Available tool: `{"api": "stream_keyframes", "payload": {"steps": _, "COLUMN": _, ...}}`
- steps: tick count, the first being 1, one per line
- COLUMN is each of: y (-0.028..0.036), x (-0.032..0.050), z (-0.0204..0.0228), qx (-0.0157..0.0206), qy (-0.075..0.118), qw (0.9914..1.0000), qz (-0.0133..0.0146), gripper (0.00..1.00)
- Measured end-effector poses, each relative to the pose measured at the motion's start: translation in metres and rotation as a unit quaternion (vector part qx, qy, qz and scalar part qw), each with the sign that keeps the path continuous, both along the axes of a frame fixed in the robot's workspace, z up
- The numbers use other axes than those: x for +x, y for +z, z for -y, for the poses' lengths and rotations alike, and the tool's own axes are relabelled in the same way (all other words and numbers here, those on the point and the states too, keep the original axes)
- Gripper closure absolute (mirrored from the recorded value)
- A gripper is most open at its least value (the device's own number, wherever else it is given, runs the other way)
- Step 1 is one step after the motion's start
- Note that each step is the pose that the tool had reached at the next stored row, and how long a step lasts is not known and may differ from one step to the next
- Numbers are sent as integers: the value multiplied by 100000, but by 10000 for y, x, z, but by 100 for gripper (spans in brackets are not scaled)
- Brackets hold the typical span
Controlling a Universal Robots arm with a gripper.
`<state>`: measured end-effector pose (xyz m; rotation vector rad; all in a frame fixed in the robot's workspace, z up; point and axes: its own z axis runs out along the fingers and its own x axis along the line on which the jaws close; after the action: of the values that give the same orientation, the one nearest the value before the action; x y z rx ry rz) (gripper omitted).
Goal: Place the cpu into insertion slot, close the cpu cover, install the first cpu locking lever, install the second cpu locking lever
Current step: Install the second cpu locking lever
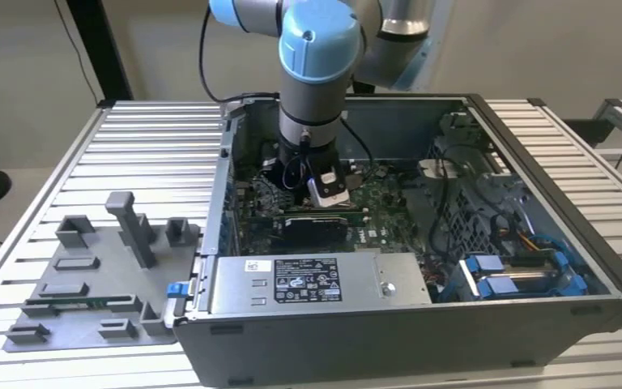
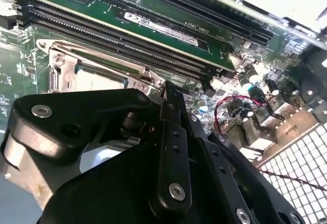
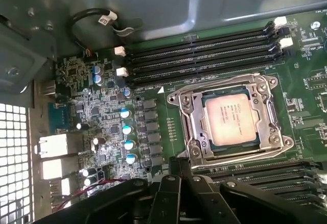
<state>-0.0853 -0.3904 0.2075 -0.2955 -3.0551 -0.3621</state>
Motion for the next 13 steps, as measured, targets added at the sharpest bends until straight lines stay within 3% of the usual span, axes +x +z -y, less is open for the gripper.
{"api": "stream_keyframes", "payload": {"steps": 13, "y": -84, "x": 1, "z": -41, "qx": 15, "qy": 8, "qw": 100000, "qz": -83, "gripper": 100}}
